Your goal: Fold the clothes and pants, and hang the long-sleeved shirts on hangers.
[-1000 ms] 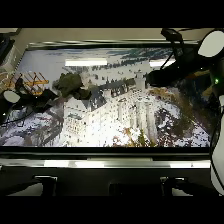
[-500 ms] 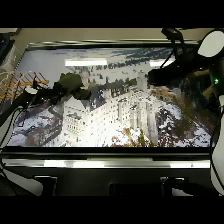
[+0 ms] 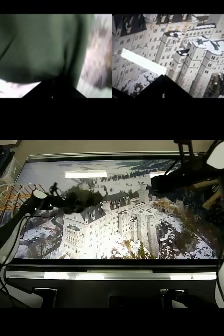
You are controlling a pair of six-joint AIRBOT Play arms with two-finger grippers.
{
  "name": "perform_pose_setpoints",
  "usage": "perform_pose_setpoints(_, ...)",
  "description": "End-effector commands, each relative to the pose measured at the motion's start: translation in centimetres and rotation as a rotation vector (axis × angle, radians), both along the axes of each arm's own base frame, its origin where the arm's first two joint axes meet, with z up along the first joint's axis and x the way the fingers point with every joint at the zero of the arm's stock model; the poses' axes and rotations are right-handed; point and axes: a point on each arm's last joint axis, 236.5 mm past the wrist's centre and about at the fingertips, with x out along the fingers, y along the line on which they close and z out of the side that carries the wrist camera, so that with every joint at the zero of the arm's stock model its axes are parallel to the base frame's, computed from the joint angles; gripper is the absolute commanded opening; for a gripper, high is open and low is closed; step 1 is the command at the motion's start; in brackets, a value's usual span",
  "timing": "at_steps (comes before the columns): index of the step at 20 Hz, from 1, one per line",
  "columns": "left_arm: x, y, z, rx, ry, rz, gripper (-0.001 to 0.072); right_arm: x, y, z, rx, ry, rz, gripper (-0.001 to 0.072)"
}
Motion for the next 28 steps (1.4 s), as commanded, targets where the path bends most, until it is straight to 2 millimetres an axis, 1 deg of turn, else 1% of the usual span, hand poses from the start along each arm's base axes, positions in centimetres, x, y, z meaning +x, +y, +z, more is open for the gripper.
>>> perform_pose_setpoints(1, -9.8, -11.1, 1.9, -0.018, 0.061, -0.331, 0.0018, -2.8, -0.5, 3.0, -0.022, -0.062, 0.042, 0.0035)
perform_pose_setpoints(2, -12.4, -14.3, 1.6, -0.018, 0.088, -0.382, 0.0018, -4.2, -0.7, 3.9, -0.028, -0.075, 0.052, 0.0035)
perform_pose_setpoints(4, -16.7, -19.9, 0.5, -0.01, 0.107, -0.416, 0.0018, -6.9, -1.2, 6.0, -0.032, -0.108, 0.063, 0.0035)
perform_pose_setpoints(5, -18.2, -21.8, -0.3, -0.006, 0.128, -0.4, 0.0017, -8.1, -1.5, 6.8, -0.034, -0.122, 0.06, 0.0035)
perform_pose_setpoints(6, -19.6, -23.2, -1.4, 0.0, 0.163, -0.377, 0.0018, -9.4, -1.9, 7.8, -0.034, -0.139, 0.046, 0.0035)
perform_pose_setpoints(8, -21.3, -24.4, -3.1, 0.014, 0.197, -0.384, 0.002, -11.5, -2.5, 9.3, -0.029, -0.171, 0.025, 0.0035)
perform_pose_setpoints(9, -21.5, -24.5, -3.0, 0.016, 0.189, -0.4, 0.0074, -12.2, -2.7, 9.8, -0.03, -0.184, 0.02, 0.0044)
perform_pose_setpoints(10, -21.3, -24.3, -2.4, 0.013, 0.161, -0.427, 0.024, -12.7, -3.1, 10.2, -0.027, -0.194, -0.005, 0.0114)
perform_pose_setpoints(11, -20.8, -23.8, -1.4, 0.012, 0.131, -0.455, 0.0443, -13.0, -3.5, 10.5, -0.024, -0.2, -0.032, 0.0223)
perform_pose_setpoints(12, -20.3, -22.8, -0.5, 0.026, 0.119, -0.472, 0.0563, -13.2, -3.7, 10.7, -0.022, -0.205, -0.046, 0.0308)
perform_pose_setpoints(13, -19.6, -21.2, 0.6, 0.057, 0.101, -0.494, 0.0614, -13.2, -3.8, 10.9, -0.026, -0.218, -0.046, 0.0336)
perform_pose_setpoints(14, -19.1, -19.0, 1.6, 0.104, 0.082, -0.514, 0.0614, -12.9, -3.9, 11.4, -0.035, -0.25, -0.034, 0.0336)
perform_pose_setpoints(15, -18.5, -16.3, 2.5, 0.167, 0.057, -0.526, 0.0614, -12.1, -4.3, 11.9, -0.054, -0.293, -0.039, 0.0336)
perform_pose_setpoints(16, -17.7, -13.0, 3.5, 0.251, 0.027, -0.528, 0.0614, -11.1, -5.4, 12.1, -0.098, -0.327, -0.067, 0.0337)
perform_pose_setpoints(17, -16.9, -9.6, 4.7, 0.337, -0.005, -0.514, 0.0614, -9.8, -7.2, 11.6, -0.166, -0.345, -0.117, 0.0352)
perform_pose_setpoints(18, -16.1, -6.6, 6.0, 0.408, -0.038, -0.488, 0.0614, -8.6, -8.7, 10.5, -0.217, -0.336, -0.167, 0.0366)
perform_pose_setpoints(19, -15.2, -3.4, 7.4, 0.474, -0.071, -0.448, 0.0614, -7.4, -9.2, 8.6, -0.231, -0.304, -0.201, 0.0367)
perform_pose_setpoints(20, -14.5, -0.9, 8.7, 0.519, -0.097, -0.405, 0.0614, -6.5, -8.7, 5.8, -0.22, -0.248, -0.2, 0.0393)
perform_pose_setpoints(21, -14.0, 1.7, 10.0, 0.553, -0.116, -0.355, 0.0614, -5.7, -7.6, 1.9, -0.185, -0.166, -0.191, 0.0409)
perform_pose_setpoints(22, -13.7, 3.7, 11.1, 0.574, -0.127, -0.311, 0.0614, -5.5, -5.9, -2.1, -0.135, -0.079, -0.166, 0.0411)
perform_pose_setpoints(23, -13.6, 5.5, 11.9, 0.585, -0.129, -0.27, 0.0614, -5.6, -3.8, -6.4, -0.059, 0.016, -0.142, 0.0426)
perform_pose_setpoints(24, -13.5, 6.8, 12.5, 0.586, -0.125, -0.238, 0.0614, -6.1, -1.7, -10.0, 0.03, 0.1, -0.129, 0.0461)
perform_pose_setpoints(25, -13.5, 8.0, 12.8, 0.588, -0.115, -0.21, 0.0614, -6.6, 0.3, -13.2, 0.153, 0.197, -0.144, 0.0462)
perform_pose_setpoints(26, -13.6, 8.9, 12.8, 0.59, -0.102, -0.193, 0.0613, -6.8, 1.9, -15.2, 0.309, 0.279, -0.171, 0.0482)
perform_pose_setpoints(27, -13.6, 9.5, 12.7, 0.592, -0.087, -0.183, 0.0613, -6.4, 2.9, -16.3, 0.472, 0.33, -0.194, 0.0496)
perform_pose_setpoints(28, -13.6, 9.9, 12.6, 0.593, -0.079, -0.174, 0.0613, -5.9, 2.7, -17.1, 0.564, 0.35, -0.214, 0.0498)
